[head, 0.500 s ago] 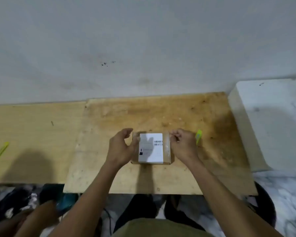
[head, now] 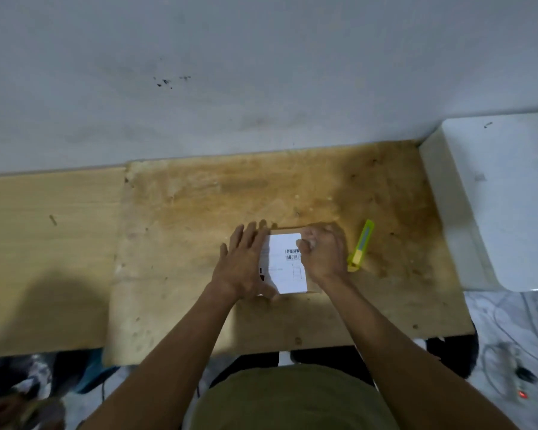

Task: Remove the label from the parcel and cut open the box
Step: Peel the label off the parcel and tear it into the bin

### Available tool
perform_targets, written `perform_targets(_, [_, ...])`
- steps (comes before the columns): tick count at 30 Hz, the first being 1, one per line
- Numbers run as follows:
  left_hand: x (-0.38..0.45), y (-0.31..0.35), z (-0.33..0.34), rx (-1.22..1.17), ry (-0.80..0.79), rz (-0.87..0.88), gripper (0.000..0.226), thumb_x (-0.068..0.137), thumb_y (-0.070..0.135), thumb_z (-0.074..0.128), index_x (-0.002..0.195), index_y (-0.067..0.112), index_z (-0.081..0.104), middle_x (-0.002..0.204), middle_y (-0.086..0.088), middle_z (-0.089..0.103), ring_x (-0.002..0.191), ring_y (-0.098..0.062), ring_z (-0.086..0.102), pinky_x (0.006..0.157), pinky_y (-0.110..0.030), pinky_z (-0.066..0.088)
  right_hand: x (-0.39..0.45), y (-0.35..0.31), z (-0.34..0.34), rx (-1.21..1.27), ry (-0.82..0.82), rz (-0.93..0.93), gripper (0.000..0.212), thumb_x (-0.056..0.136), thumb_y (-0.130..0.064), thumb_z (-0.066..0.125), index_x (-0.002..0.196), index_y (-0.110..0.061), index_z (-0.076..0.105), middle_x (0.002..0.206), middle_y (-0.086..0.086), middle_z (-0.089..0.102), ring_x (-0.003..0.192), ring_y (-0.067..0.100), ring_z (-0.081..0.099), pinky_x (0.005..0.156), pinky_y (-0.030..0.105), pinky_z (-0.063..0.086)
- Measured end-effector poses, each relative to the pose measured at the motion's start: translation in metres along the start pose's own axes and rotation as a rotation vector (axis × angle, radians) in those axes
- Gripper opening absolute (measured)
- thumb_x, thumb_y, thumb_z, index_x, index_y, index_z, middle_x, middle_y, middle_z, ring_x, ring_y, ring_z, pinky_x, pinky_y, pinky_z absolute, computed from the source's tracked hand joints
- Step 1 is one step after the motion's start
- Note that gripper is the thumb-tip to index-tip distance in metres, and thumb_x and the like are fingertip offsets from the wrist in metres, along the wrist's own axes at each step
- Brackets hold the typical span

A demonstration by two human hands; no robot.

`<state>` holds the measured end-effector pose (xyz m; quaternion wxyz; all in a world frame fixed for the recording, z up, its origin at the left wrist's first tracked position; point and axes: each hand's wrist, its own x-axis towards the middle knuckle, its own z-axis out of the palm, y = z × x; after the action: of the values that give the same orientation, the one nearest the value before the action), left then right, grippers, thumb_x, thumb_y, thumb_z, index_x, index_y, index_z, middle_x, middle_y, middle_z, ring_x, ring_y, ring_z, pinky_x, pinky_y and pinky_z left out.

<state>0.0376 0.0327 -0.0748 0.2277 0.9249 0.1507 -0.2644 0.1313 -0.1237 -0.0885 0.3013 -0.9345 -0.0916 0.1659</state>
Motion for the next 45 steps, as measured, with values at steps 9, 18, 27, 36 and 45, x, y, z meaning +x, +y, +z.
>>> perform_targets(9, [0.000,-0.006,0.006,-0.011,0.042,0.082,0.140,0.060,0.067,0.081,0.157,0.019,-0.009,0.165,0.000,-0.015,0.150,-0.025,-0.020,0.123,-0.045,0.008,-0.003,-0.002,0.007,-0.027,0.084,-0.037,0.013,0.082,-0.015,0.073,0.094,-0.016,0.075,0.093,0.007,0.068,0.102,0.027,0.055,0.091,0.040,0.047])
perform_targets(18, [0.000,-0.008,0.007,-0.026,0.058,0.079,0.140,0.058,0.067,0.081,0.157,0.022,-0.007,0.165,0.002,-0.012,0.150,-0.023,-0.018,0.122,-0.046,0.011,-0.002,-0.006,0.014,-0.105,0.139,-0.008,0.013,0.090,-0.023,0.060,0.081,-0.021,0.069,0.094,0.001,0.064,0.100,0.028,0.051,0.086,0.043,0.046])
perform_targets(27, [0.002,-0.009,0.010,-0.014,0.044,0.052,0.144,0.053,0.072,0.080,0.157,0.025,-0.009,0.166,0.005,-0.013,0.151,-0.022,-0.018,0.122,-0.052,0.014,0.002,-0.001,0.016,-0.404,0.015,-0.112,0.022,0.092,-0.019,0.049,0.112,-0.015,0.057,0.115,0.007,0.055,0.112,0.029,0.045,0.091,0.045,0.042])
perform_targets(36, [0.001,-0.010,0.011,0.001,0.052,0.053,0.145,0.052,0.073,0.080,0.156,0.026,-0.008,0.165,0.006,-0.013,0.151,-0.021,-0.018,0.121,-0.054,0.017,-0.007,0.007,0.013,-0.286,-0.046,-0.158,0.009,0.091,-0.020,0.046,0.097,-0.022,0.052,0.108,-0.001,0.054,0.109,0.025,0.042,0.095,0.043,0.038])
perform_targets(45, [0.002,-0.010,0.011,0.011,0.047,0.052,0.145,0.052,0.072,0.080,0.156,0.027,-0.009,0.165,0.006,-0.012,0.151,-0.021,-0.018,0.119,-0.056,0.021,-0.005,-0.002,0.007,-0.155,-0.062,-0.105,0.011,0.097,-0.021,0.042,0.090,-0.022,0.049,0.096,0.001,0.066,0.105,0.026,0.047,0.094,0.043,0.038])
